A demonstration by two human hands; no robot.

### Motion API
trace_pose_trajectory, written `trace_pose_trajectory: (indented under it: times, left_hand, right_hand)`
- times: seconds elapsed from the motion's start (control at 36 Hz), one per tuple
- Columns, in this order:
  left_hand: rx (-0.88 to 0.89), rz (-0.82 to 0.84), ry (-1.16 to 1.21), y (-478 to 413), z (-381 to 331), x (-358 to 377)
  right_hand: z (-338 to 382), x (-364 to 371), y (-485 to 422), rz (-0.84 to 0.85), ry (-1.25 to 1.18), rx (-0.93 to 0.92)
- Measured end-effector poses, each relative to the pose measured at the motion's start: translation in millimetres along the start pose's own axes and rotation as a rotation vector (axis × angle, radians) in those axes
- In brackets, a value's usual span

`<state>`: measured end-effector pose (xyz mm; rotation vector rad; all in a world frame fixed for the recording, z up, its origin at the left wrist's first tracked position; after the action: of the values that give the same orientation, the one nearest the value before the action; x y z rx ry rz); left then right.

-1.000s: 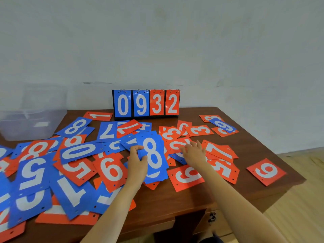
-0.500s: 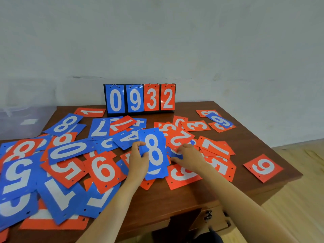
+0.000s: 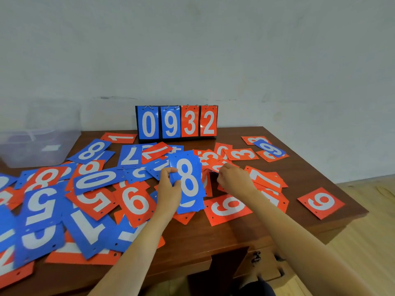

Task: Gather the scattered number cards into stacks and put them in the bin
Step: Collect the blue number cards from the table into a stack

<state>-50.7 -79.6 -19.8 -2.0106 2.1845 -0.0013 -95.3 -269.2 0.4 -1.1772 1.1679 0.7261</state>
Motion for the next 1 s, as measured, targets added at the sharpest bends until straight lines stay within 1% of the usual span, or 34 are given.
trace_pose_trajectory:
  times: [0.08,0.22,0.28,0.33,0.47,0.53,0.61,0.72,0.81,0.86,0.92,1.0]
  left_hand:
    - [-0.013,-0.017,0.003,-0.8,-1.3,-5.4]
    - [0.003,-0.041,0.006,-1.1,-4.9,-10.1]
    - [0.023,-0.039,0.012,-0.3,-7.9,-10.6]
    - [0.038,-0.031,0.016,0.7,-11.4,-10.2]
    - [0.061,0.001,0.01,2.5,-20.3,-6.8]
    - [0.069,0.045,0.011,3.2,-23.2,-3.2]
    - [0.072,0.13,0.025,4.6,-26.1,6.3]
    - [0.048,0.234,0.065,9.7,-34.1,26.8]
    - [0.024,0.285,0.115,11.7,-37.7,45.6]
    - [0.046,0.291,0.123,10.7,-39.5,56.8]
    - [0.063,0.299,0.111,7.5,-41.4,69.0]
    - [0.035,0.36,0.086,1.5,-41.1,92.3]
  right_hand:
    - [-5.5,-27.4,5.3,-0.08,-0.142,0.009]
    - [-19.1,-76.9,11.1,-0.236,-0.541,0.102]
    - [-23.9,-91.7,13.9,-0.25,-0.675,0.149]
    - [-27.8,-101.2,15.8,-0.248,-0.758,0.173]
    - [-35.5,-108.2,17.7,-0.245,-0.81,0.185]
    - [-36.5,-105.1,18.6,-0.204,-0.84,0.191]
    - [-37.8,-93.9,19.7,-0.139,-0.814,0.2]
    - [-43.6,-77.0,16.1,-0.155,-0.75,0.23]
    - [-50.5,-65.0,10.3,-0.204,-0.693,0.215]
    - [-56.9,-60.6,7.6,-0.276,-0.684,0.218]
    - [-65.9,-58.3,5.3,-0.348,-0.722,0.258]
    - [-82.3,-51.7,-3.3,-0.419,-0.747,0.318]
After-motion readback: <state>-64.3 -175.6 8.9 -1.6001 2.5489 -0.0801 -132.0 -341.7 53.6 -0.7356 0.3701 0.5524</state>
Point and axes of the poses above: each hand's wrist, its own y-axis away from the middle knuckle, its own x-axis out of the palm, z = x × y, the point moved 4 cm from there along -y, towards the middle knuckle, and after that the axes turned 8 degrees about -z, right-handed, at the moved point
